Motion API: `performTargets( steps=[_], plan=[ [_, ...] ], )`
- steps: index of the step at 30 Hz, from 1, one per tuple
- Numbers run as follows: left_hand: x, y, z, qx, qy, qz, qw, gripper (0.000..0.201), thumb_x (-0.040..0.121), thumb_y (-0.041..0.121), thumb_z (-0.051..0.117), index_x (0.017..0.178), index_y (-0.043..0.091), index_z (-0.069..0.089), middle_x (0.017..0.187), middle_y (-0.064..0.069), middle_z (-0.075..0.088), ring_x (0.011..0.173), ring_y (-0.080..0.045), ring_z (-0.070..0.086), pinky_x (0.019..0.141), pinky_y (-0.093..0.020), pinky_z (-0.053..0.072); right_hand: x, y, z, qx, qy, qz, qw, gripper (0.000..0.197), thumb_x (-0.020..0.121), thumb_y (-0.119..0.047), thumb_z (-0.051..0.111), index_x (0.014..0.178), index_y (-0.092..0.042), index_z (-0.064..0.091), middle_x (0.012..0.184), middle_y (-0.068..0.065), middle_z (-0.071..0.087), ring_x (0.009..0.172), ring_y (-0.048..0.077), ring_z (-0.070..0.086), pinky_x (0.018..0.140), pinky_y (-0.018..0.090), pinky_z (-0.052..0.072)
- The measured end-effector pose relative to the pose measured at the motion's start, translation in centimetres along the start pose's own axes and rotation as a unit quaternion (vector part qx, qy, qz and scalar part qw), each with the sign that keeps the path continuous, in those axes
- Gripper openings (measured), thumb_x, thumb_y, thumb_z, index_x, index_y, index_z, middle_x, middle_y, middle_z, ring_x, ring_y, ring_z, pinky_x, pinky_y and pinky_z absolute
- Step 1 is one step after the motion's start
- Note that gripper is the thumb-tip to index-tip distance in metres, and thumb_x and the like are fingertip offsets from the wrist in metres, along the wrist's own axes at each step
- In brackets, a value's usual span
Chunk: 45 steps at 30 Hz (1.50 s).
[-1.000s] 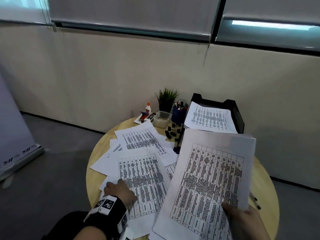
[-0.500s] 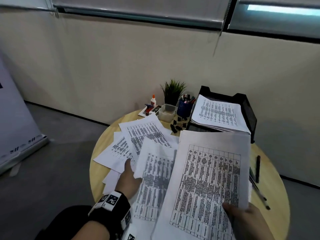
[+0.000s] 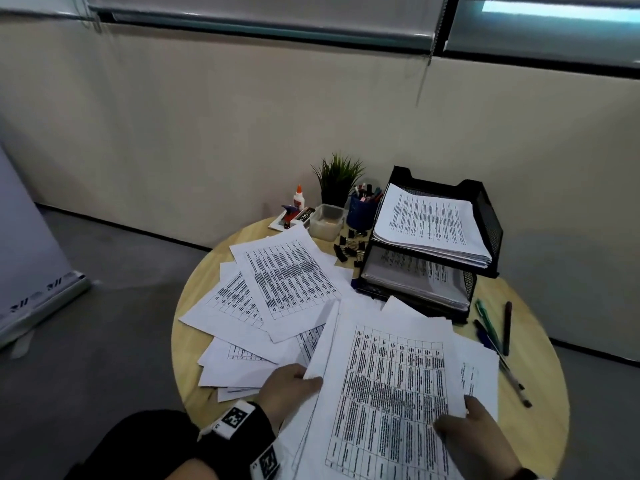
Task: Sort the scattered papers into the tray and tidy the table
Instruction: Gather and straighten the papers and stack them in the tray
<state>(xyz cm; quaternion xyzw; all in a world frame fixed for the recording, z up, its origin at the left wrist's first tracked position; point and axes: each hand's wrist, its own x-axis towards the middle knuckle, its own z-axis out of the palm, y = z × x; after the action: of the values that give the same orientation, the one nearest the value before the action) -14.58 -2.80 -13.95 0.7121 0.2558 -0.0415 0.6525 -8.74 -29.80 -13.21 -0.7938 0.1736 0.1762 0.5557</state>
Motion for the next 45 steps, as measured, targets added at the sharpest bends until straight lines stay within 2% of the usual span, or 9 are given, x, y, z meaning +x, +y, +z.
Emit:
performTargets(
  steps=[5, 8, 14, 17, 28, 31, 39, 42, 45],
  plan=[
    [-0.8, 0.2, -0.1, -0.001, -0.107, -0.034, 0.994, 0.047, 0.05, 0.021, 0.08, 0.094, 0.003, 0.073, 0.094, -0.012, 0.074, 0.093, -0.028, 0.07, 0.091, -0.041, 0.053, -2.1, -1.5, -0.2, -0.082, -0.042, -0.022, 0.996, 0.016, 0.075, 0.016, 0.062, 0.082, 0.009, 0.048, 0.064, 0.016, 0.048, 0.048, 0.018, 0.043, 0.038, 0.016, 0.032],
    [-1.7, 0.0, 0.6, 0.057, -0.127, -0.031, 0.99, 0.035, 0.065, 0.019, 0.08, 0.098, 0.011, 0.071, 0.091, 0.0, 0.074, 0.085, -0.015, 0.07, 0.08, -0.025, 0.055, -2.5, -1.4, -0.5, -0.107, -0.046, -0.036, 0.992, 0.015, 0.079, 0.009, 0.066, 0.086, 0.005, 0.053, 0.068, 0.016, 0.054, 0.055, 0.022, 0.048, 0.036, 0.015, 0.035],
    [-2.3, 1.0, 0.1, 0.084, -0.055, 0.011, 0.995, 0.017, 0.084, 0.002, 0.063, 0.099, 0.009, 0.066, 0.092, -0.007, 0.072, 0.083, -0.019, 0.068, 0.07, -0.021, 0.054, -1.5, -1.1, -2.3, -0.303, 0.071, 0.01, 0.95, 0.022, 0.075, -0.042, 0.068, 0.089, -0.029, 0.057, 0.105, 0.005, 0.06, 0.096, 0.022, 0.056, 0.087, 0.026, 0.043],
    [-2.0, 1.2, -1.0, 0.087, -0.022, 0.03, 0.996, 0.014, 0.085, 0.002, 0.06, 0.094, 0.012, 0.064, 0.096, -0.012, 0.071, 0.088, -0.024, 0.067, 0.077, -0.027, 0.052, -1.2, -0.9, -2.0, -0.359, 0.084, 0.054, 0.928, 0.051, 0.065, -0.048, 0.07, 0.098, -0.019, 0.044, 0.111, 0.009, 0.053, 0.106, 0.027, 0.053, 0.087, 0.028, 0.043],
    [-1.1, 0.1, -1.6, 0.096, 0.001, 0.026, 0.995, 0.02, 0.086, 0.006, 0.06, 0.105, 0.003, 0.066, 0.099, -0.013, 0.07, 0.086, -0.021, 0.063, 0.072, -0.021, 0.046, -1.4, -1.9, -1.5, -0.355, 0.105, 0.103, 0.923, 0.074, 0.067, -0.04, 0.077, 0.12, -0.008, 0.038, 0.127, 0.016, 0.042, 0.121, 0.032, 0.042, 0.102, 0.033, 0.036],
    [-1.1, -0.1, -1.3, 0.113, 0.008, 0.029, 0.993, 0.018, 0.086, 0.007, 0.06, 0.103, 0.005, 0.065, 0.097, -0.012, 0.068, 0.085, -0.02, 0.061, 0.069, -0.02, 0.044, -1.4, -1.9, -1.3, -0.328, 0.101, 0.096, 0.934, 0.079, 0.066, -0.029, 0.081, 0.123, -0.002, 0.034, 0.127, 0.019, 0.046, 0.117, 0.034, 0.048, 0.099, 0.038, 0.043],
    [-0.5, -0.3, -1.8, 0.098, 0.029, 0.016, 0.995, 0.013, 0.085, 0.007, 0.062, 0.098, 0.004, 0.064, 0.098, -0.014, 0.068, 0.088, -0.023, 0.062, 0.079, -0.025, 0.046, -2.4, -1.0, -1.7, -0.315, 0.126, -0.087, 0.937, 0.008, 0.081, -0.007, 0.053, 0.086, -0.013, 0.052, 0.087, 0.01, 0.059, 0.079, 0.027, 0.056, 0.065, 0.031, 0.046],
    [-0.4, -0.6, -1.9, 0.095, 0.023, 0.014, 0.995, 0.021, 0.085, 0.007, 0.062, 0.105, 0.0, 0.064, 0.102, -0.016, 0.068, 0.09, -0.024, 0.062, 0.08, -0.026, 0.046, -3.3, -1.9, -2.5, -0.297, 0.098, -0.106, 0.944, 0.015, 0.089, -0.003, 0.044, 0.082, -0.014, 0.053, 0.077, 0.005, 0.056, 0.069, 0.021, 0.05, 0.052, 0.025, 0.033],
    [-0.5, -0.6, -1.9, 0.098, 0.019, 0.002, 0.995, 0.02, 0.086, 0.007, 0.061, 0.103, -0.002, 0.064, 0.098, -0.016, 0.067, 0.087, -0.024, 0.061, 0.077, -0.027, 0.047, -4.7, -4.0, -4.1, -0.273, 0.14, -0.133, 0.943, 0.015, 0.093, -0.008, 0.047, 0.095, -0.015, 0.059, 0.09, 0.009, 0.061, 0.078, 0.027, 0.054, 0.06, 0.03, 0.037]
  ],
)
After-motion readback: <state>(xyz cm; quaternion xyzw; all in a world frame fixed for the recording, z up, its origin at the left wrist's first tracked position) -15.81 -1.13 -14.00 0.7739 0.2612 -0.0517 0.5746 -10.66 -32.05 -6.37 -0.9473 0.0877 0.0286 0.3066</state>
